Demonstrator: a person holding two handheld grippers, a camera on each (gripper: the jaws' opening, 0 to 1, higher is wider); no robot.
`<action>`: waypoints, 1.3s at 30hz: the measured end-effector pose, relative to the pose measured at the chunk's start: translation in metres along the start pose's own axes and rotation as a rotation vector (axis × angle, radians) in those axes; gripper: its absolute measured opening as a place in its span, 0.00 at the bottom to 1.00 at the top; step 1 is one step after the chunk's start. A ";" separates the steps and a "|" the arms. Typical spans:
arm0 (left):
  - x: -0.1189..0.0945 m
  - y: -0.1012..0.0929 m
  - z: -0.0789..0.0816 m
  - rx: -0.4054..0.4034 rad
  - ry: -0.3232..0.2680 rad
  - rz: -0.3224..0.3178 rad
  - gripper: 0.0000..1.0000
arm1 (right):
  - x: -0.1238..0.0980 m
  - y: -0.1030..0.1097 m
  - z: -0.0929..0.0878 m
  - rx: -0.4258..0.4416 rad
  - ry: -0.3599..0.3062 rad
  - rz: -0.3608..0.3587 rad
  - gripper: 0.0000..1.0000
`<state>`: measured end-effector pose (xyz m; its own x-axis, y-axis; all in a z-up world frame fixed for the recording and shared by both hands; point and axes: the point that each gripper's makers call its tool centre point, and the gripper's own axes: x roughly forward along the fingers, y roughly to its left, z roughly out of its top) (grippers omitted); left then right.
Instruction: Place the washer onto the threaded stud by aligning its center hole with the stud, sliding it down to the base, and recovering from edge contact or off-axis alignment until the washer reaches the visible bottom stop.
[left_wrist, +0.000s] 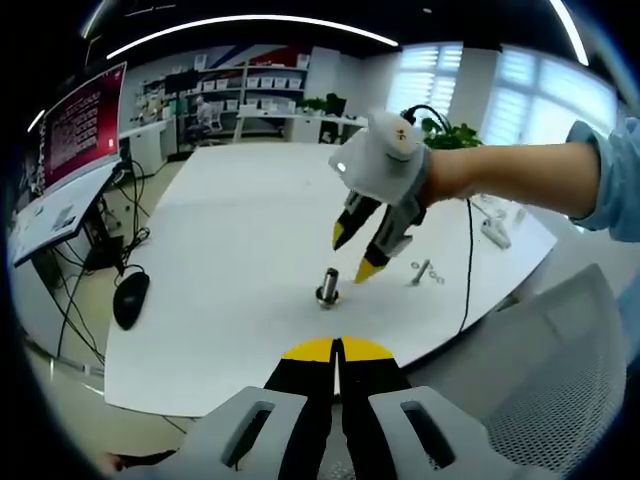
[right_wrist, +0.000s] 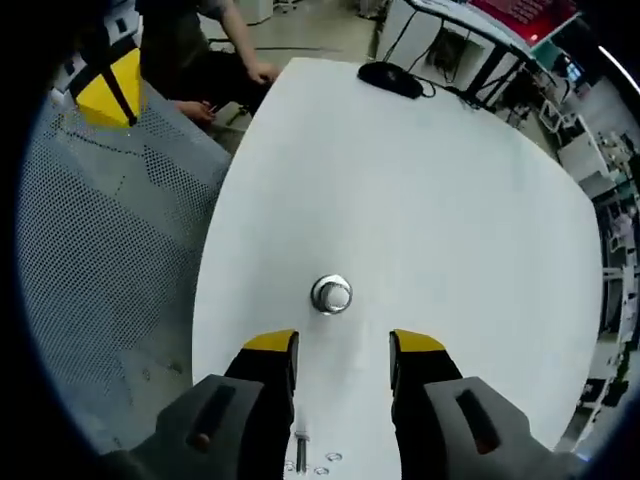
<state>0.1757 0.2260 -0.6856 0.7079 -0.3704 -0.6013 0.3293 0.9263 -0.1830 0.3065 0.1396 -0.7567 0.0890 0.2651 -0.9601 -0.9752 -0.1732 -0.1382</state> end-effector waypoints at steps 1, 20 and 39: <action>0.000 0.000 0.000 0.001 0.001 0.000 0.00 | -0.005 0.000 -0.001 -0.002 -0.002 -0.010 0.39; 0.000 -0.010 0.000 0.057 0.005 -0.055 0.00 | -0.144 0.011 -0.079 0.291 -0.174 -0.339 0.37; -0.002 -0.023 -0.004 0.097 0.021 -0.124 0.00 | -0.223 0.065 -0.167 0.915 -0.611 -0.677 0.37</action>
<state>0.1640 0.2055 -0.6833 0.6452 -0.4788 -0.5953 0.4729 0.8623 -0.1810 0.2574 -0.0893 -0.5927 0.7468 0.4751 -0.4653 -0.5783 0.8094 -0.1018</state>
